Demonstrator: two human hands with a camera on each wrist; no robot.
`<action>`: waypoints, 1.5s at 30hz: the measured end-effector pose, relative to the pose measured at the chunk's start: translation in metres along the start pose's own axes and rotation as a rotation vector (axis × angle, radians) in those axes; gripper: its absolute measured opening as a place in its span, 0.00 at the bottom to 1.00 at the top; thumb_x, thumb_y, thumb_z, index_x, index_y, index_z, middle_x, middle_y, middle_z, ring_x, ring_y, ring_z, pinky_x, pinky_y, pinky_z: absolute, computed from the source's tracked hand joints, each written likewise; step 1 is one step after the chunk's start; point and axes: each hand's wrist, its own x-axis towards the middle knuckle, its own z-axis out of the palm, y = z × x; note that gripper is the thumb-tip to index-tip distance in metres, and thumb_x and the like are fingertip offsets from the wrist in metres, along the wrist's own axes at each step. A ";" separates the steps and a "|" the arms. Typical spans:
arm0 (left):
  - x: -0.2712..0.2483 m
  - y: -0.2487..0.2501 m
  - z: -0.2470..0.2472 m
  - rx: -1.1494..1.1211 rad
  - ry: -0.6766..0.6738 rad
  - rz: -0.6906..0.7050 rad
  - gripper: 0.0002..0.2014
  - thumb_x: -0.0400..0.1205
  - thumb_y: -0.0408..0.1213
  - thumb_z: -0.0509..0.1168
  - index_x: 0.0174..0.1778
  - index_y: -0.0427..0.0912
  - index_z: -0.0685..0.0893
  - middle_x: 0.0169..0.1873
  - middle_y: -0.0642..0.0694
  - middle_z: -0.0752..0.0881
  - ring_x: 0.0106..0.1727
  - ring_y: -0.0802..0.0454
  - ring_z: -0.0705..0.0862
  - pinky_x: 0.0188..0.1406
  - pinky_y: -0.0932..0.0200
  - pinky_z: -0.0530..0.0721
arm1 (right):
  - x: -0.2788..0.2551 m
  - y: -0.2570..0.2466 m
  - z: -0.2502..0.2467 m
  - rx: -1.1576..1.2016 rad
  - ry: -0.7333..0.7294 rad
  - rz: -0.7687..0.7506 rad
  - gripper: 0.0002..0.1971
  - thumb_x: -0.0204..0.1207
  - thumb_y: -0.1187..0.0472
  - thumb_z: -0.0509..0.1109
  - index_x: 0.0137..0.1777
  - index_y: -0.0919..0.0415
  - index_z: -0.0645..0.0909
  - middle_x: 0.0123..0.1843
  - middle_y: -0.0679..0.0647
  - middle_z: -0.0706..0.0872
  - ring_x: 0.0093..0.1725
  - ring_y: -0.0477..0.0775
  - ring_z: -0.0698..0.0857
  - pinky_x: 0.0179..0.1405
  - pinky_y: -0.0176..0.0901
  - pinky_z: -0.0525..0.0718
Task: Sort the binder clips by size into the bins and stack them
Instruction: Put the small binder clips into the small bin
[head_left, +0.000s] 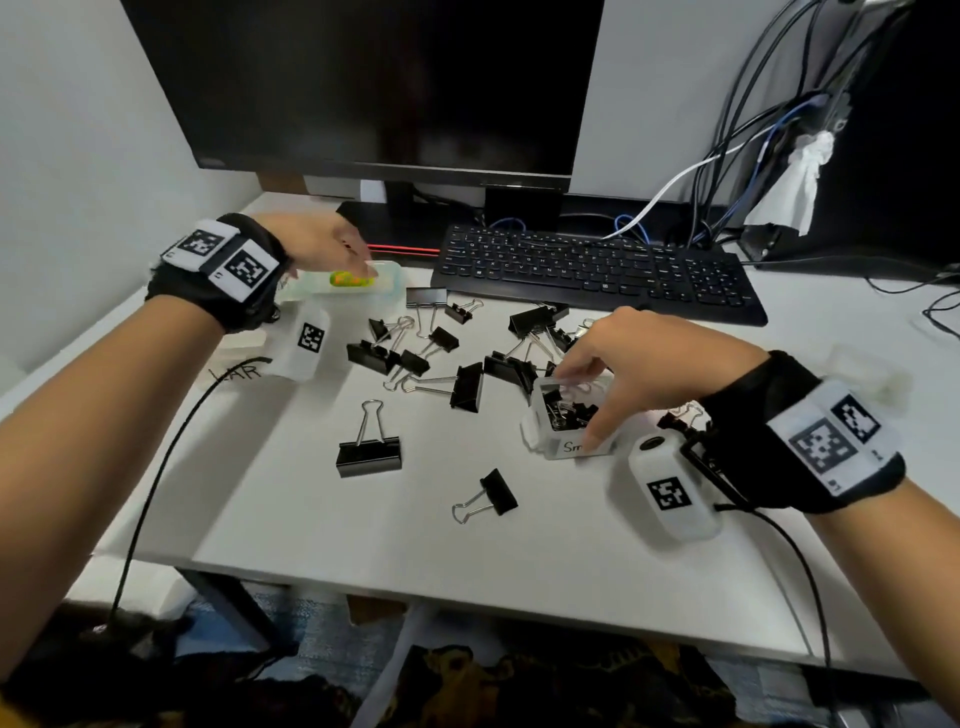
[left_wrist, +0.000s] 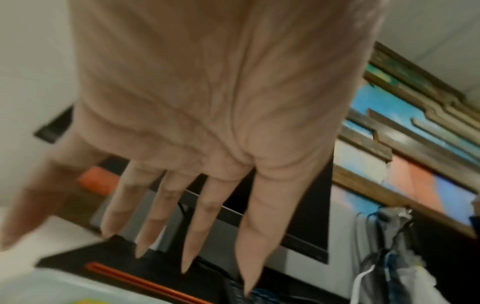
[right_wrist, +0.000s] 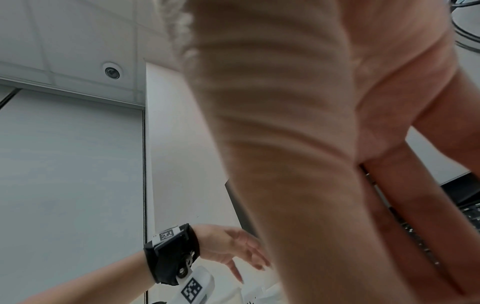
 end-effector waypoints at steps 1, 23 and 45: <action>0.000 -0.008 -0.002 0.083 0.022 -0.022 0.22 0.82 0.46 0.67 0.71 0.42 0.79 0.67 0.44 0.79 0.65 0.45 0.76 0.54 0.55 0.75 | 0.000 -0.001 -0.001 0.007 0.002 0.000 0.35 0.52 0.33 0.83 0.59 0.46 0.86 0.52 0.44 0.89 0.55 0.49 0.86 0.54 0.51 0.86; -0.025 -0.063 -0.018 -0.079 -0.049 -0.146 0.26 0.69 0.38 0.81 0.63 0.44 0.82 0.53 0.40 0.85 0.55 0.45 0.83 0.52 0.48 0.87 | 0.018 -0.015 -0.004 0.034 -0.010 -0.010 0.32 0.51 0.33 0.83 0.55 0.44 0.86 0.50 0.43 0.88 0.51 0.48 0.84 0.50 0.53 0.87; -0.021 -0.026 -0.030 0.150 0.075 0.021 0.12 0.83 0.37 0.65 0.60 0.41 0.86 0.58 0.42 0.84 0.59 0.43 0.82 0.55 0.49 0.86 | 0.013 -0.016 -0.007 0.019 0.001 -0.014 0.34 0.53 0.33 0.83 0.61 0.38 0.85 0.49 0.38 0.84 0.42 0.38 0.75 0.43 0.44 0.83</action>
